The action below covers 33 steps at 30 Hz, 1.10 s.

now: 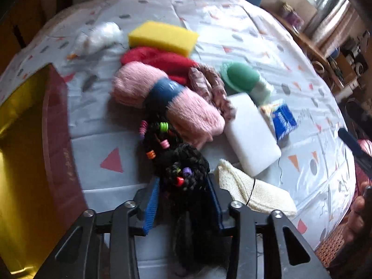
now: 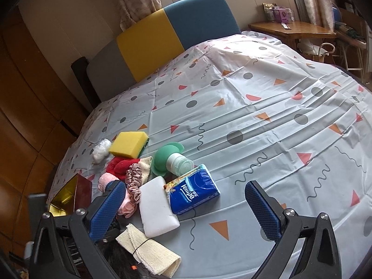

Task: Organize soft objects
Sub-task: 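Drop the black wig into the tray with left tool while right grasps mesh scrubber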

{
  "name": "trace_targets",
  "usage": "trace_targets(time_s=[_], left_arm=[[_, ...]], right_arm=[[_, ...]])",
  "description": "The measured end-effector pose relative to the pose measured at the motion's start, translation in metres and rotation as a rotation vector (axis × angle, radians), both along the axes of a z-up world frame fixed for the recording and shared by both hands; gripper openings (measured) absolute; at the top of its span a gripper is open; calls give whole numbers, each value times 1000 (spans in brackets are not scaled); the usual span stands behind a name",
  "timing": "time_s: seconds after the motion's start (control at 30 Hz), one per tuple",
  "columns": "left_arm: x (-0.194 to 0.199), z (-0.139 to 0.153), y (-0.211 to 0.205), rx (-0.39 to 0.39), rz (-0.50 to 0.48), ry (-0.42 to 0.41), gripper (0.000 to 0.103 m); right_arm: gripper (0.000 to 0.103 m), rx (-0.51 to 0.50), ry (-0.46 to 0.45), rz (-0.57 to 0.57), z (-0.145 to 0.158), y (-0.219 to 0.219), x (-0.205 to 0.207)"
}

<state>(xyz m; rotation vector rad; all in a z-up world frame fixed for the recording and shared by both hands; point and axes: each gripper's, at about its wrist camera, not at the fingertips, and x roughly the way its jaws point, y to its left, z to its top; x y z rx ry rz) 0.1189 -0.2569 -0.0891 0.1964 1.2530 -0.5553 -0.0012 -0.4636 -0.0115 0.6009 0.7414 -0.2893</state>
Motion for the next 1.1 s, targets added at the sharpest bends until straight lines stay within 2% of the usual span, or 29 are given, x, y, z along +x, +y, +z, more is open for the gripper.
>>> trace_targets(time_s=[0.07,0.2,0.27,0.37,0.5,0.67,0.7,0.73,0.77,0.9,0.97,1.1], left_arm=[[-3,0,0,-5,-13,-38,33],[-11,12,21,-85,1,-56,30],[-21,24,32,-121,-8,-78,31],[-31,37,51,-168,-21,-90,31],[-45,60,78,-242,-49,-101,31],[-52,80,104,-307,-75,-130,31],[-51,85,118,-321,-61,-133,31],[-50,87,126,-325,-47,-136,31],[-45,90,140,-327,-23,-139,31],[-19,96,188,-276,85,-178,31],[-1,94,204,-241,136,-189,31],[39,78,212,-196,173,-181,31]], right_arm=[[103,-2,12,9,-2,1,2],[103,16,26,85,-6,9,8],[102,39,46,156,-11,18,15],[92,76,110,341,-23,44,31],[83,25,209,533,-39,85,40],[83,-51,330,582,-61,103,44],[79,-66,346,590,-64,107,45],[74,-81,356,598,-67,110,45],[62,-101,370,606,-69,113,46],[53,-163,357,648,-68,124,44],[53,-181,357,667,-68,128,42],[53,-190,359,669,-68,126,40]])
